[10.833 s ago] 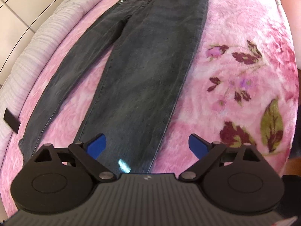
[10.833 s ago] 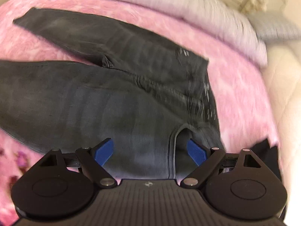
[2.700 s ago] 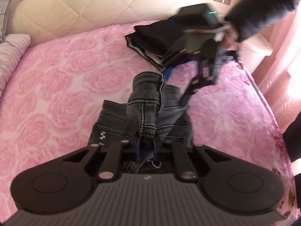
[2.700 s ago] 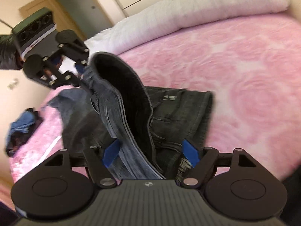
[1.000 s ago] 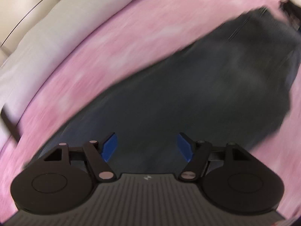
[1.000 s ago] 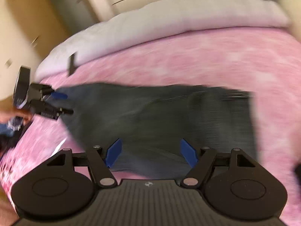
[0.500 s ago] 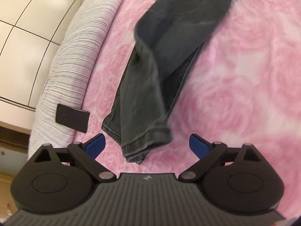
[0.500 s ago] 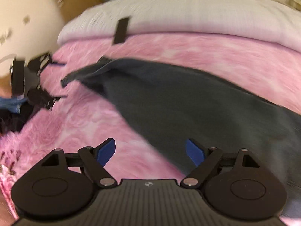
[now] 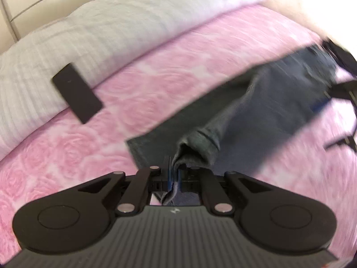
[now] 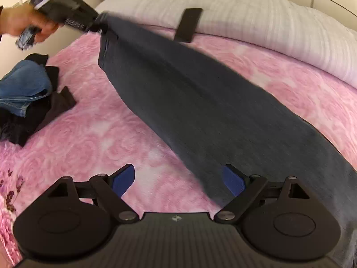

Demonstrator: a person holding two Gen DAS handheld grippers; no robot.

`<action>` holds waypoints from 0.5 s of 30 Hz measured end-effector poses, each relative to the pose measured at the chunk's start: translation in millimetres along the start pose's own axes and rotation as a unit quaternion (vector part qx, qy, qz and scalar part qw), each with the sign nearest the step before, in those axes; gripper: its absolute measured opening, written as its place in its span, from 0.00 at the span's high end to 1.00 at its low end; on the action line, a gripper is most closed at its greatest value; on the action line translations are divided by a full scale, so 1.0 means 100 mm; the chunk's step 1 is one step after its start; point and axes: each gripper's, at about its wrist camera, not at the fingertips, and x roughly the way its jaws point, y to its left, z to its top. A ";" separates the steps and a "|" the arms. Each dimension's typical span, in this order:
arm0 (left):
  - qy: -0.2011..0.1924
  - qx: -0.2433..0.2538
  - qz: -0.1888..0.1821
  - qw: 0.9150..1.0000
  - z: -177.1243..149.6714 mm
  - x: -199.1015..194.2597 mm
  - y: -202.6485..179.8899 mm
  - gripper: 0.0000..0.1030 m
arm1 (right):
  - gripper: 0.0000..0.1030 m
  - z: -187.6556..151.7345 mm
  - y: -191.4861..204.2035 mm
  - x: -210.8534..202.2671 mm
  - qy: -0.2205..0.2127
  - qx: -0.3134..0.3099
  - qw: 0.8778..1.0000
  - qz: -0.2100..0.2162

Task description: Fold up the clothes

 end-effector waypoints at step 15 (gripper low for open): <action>0.023 0.204 0.164 0.965 -0.76 0.77 -0.57 0.31 | 0.14 -0.79 -0.44 0.01 0.052 0.071 0.992 -0.088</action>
